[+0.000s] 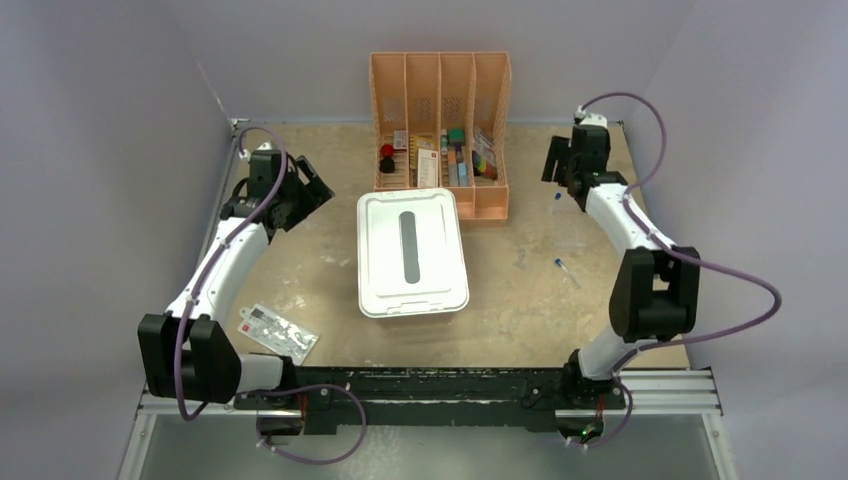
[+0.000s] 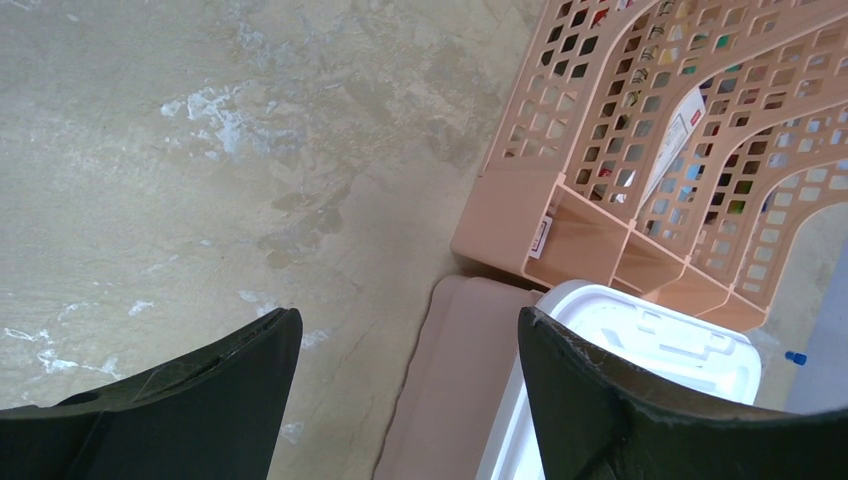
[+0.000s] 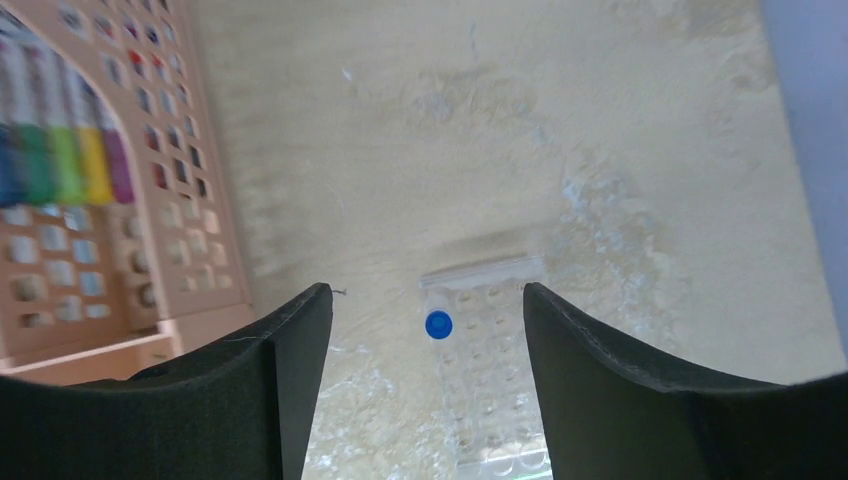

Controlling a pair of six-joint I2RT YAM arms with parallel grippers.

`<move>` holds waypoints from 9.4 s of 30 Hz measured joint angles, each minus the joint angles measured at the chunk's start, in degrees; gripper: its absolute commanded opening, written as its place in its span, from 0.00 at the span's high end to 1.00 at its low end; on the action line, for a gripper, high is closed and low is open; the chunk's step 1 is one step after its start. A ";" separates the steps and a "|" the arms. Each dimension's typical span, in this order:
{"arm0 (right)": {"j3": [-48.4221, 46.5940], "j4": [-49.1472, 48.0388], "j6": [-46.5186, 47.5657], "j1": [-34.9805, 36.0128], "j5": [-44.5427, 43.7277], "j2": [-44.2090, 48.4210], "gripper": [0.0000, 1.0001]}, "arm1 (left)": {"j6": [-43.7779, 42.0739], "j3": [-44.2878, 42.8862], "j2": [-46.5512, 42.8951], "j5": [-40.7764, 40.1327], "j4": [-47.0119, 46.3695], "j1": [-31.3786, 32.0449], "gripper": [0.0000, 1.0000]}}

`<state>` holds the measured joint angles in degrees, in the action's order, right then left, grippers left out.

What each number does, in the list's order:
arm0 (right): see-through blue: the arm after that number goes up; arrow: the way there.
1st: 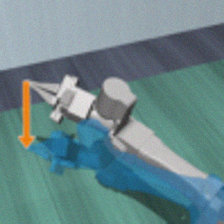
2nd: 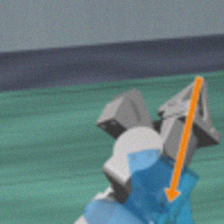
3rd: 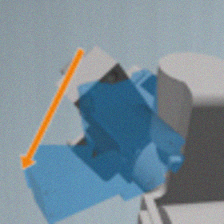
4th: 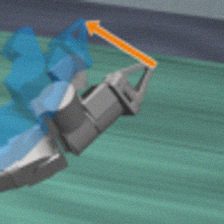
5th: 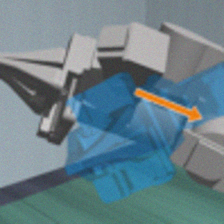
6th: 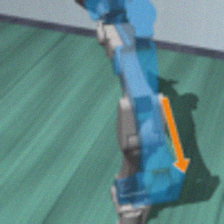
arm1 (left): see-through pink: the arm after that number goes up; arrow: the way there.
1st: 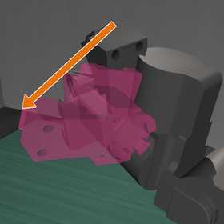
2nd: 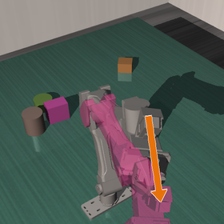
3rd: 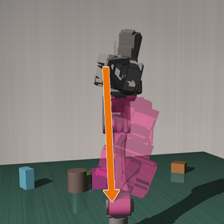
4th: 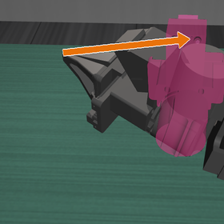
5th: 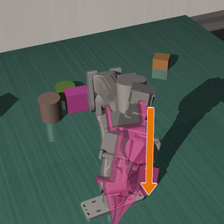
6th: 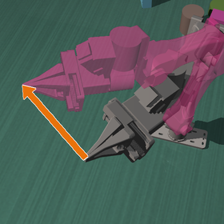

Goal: Organize the chemistry lab equipment

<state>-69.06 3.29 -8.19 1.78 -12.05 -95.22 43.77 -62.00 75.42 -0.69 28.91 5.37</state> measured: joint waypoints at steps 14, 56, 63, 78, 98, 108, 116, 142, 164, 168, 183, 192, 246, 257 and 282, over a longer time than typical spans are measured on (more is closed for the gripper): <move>2.71 27.96 -18.45 -4.13 -7.82 20.13 0.37 | -5.18 -7.61 -4.85 -0.83 3.98 0.96 0.21; 15.74 23.19 -11.65 -5.29 6.12 1.90 0.71 | -10.40 -14.29 -4.11 -1.01 6.62 5.60 0.22; 15.93 23.02 -12.35 -5.29 5.97 2.19 0.56 | -10.38 -14.29 -4.11 -0.76 6.58 5.60 0.22; 15.54 22.14 -11.74 -5.05 7.39 1.81 0.86 | -9.86 -14.29 -4.11 2.25 5.88 5.60 0.23; 19.50 15.74 -19.76 -2.54 19.56 24.41 0.87 | 1.31 -11.23 -3.02 7.85 -10.75 18.58 0.25; 16.72 8.20 -30.62 -2.27 31.54 32.96 0.87 | 4.81 -12.09 12.22 8.13 -26.36 34.53 0.25; 15.87 2.25 -40.44 -2.25 39.89 33.99 0.86 | 5.20 -18.27 23.41 12.41 -31.65 40.35 0.29; 8.00 9.33 -39.56 -2.21 50.60 31.58 0.44 | -10.16 -28.52 26.99 21.49 -21.20 43.28 1.00; 6.38 9.92 -41.92 -2.21 57.33 28.35 0.68 | -20.61 -28.37 23.19 34.40 -13.42 38.47 1.00; 7.06 7.76 -43.34 -2.21 58.47 27.43 0.70 | -20.63 -28.20 23.12 35.34 -13.42 38.45 1.00; 7.67 4.94 -46.14 -2.21 62.58 26.93 0.60 | -20.83 -28.13 22.80 36.09 -13.42 37.16 1.00; 7.67 4.92 -45.18 -2.21 64.30 24.57 0.69 | -20.81 -28.11 22.80 36.52 -13.42 37.03 1.00; 28.96 -25.68 -2.36 4.96 -10.40 19.50 0.95 | -3.80 -8.50 -0.74 1.22 -0.28 3.69 0.25; 30.45 -32.39 -5.57 4.96 -12.48 15.04 0.94 | -3.85 -8.50 -0.13 2.47 0.79 3.65 0.25; 28.96 -33.75 -6.49 4.96 -13.94 8.35 0.85 | -4.33 -8.50 1.66 3.23 1.92 3.34 0.25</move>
<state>-40.10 -30.46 -14.68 6.74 -26.00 -86.87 39.44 -70.50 77.08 2.55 30.83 8.71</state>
